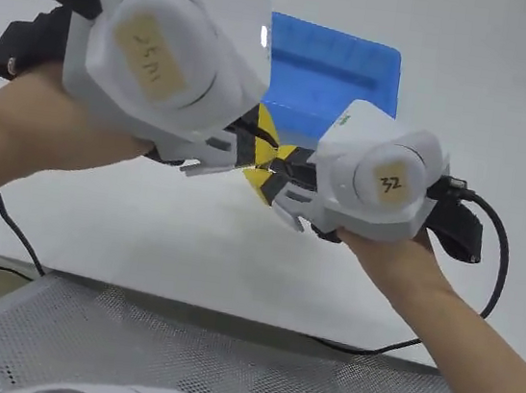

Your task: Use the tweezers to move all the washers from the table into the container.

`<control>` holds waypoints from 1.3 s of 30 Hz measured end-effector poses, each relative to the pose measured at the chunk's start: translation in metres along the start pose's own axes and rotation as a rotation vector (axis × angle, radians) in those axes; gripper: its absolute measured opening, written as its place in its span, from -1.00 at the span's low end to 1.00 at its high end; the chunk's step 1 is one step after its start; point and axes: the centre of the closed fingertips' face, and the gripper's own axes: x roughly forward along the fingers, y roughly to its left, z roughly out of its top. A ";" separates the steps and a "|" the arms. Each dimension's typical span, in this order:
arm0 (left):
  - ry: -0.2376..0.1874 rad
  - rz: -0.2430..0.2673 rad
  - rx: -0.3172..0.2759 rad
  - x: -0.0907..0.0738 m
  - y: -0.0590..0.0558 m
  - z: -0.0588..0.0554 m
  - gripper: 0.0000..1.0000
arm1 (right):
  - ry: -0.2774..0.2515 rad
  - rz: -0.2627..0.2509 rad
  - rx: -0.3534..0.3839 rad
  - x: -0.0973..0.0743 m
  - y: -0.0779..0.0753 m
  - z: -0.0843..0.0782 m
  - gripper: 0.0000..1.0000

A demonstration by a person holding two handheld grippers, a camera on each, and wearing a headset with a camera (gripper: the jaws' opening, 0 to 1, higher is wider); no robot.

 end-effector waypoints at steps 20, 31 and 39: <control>-0.163 0.226 -0.304 -0.032 0.009 -0.005 -0.53 | -0.012 0.004 -0.070 -0.011 0.003 0.014 -0.93; -0.181 0.418 -0.461 -0.061 -0.001 -0.032 0.45 | -0.032 -0.023 -0.113 -0.043 -0.005 0.038 -0.93; -0.278 0.530 -0.538 -0.079 -0.001 -0.035 0.95 | -0.069 -0.038 -0.063 -0.054 -0.025 0.058 -0.93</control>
